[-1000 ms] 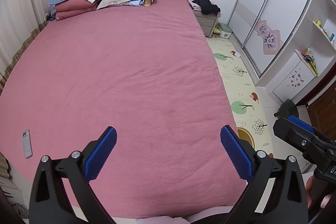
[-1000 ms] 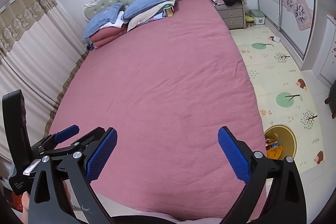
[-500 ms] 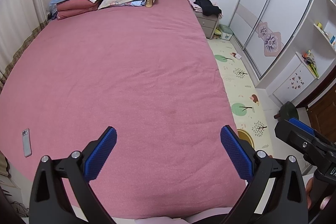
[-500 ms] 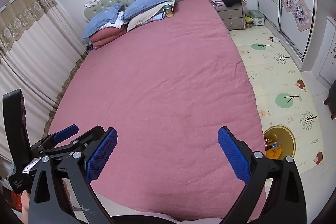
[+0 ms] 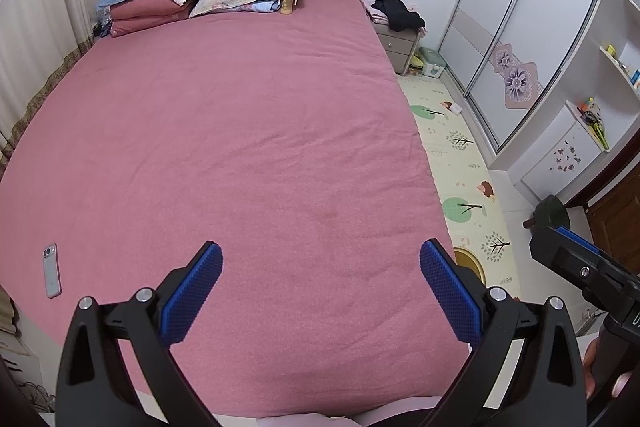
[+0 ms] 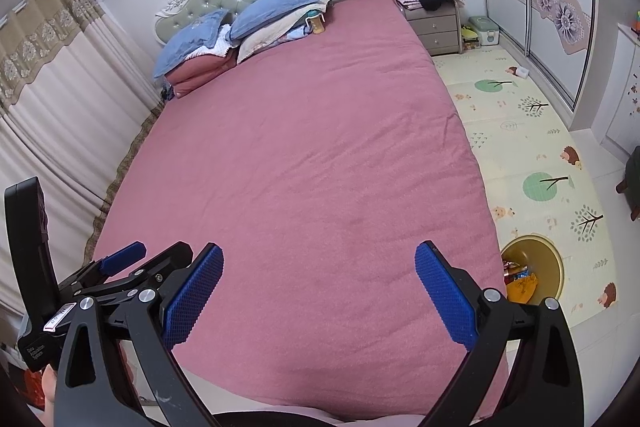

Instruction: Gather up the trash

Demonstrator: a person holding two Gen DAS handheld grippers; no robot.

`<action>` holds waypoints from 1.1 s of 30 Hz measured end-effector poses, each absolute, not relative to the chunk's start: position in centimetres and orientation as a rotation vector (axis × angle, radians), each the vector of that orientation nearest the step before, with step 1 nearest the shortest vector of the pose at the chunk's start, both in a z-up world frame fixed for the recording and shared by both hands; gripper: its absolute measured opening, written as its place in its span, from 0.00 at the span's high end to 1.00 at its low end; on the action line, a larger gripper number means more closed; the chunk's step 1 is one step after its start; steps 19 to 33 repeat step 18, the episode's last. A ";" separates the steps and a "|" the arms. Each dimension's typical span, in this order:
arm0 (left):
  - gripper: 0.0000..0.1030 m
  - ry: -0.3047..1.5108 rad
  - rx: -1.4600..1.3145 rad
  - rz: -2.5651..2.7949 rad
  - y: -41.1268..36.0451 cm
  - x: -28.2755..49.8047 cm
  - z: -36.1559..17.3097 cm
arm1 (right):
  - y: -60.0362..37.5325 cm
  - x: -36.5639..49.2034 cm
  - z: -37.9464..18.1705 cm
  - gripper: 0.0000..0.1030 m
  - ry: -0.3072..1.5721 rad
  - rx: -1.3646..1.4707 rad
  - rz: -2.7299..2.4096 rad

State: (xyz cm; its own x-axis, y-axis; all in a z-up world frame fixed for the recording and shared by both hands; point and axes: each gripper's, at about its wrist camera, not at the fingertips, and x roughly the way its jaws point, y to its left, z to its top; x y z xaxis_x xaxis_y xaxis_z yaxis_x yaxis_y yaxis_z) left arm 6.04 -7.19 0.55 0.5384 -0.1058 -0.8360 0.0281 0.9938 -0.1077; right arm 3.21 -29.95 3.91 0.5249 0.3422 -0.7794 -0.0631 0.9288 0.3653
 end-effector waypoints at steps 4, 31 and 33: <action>0.04 0.997 -0.079 -0.078 -7.1 6.1 0.6 | -30.0 3.1 3.9 0.10 0.987 0.309 0.244; 0.04 1.002 -0.068 -0.079 -7.1 6.4 0.7 | -29.9 3.2 4.0 0.09 0.984 0.313 0.239; 0.04 1.002 -0.068 -0.079 -7.1 6.4 0.7 | -29.9 3.2 4.0 0.09 0.984 0.313 0.239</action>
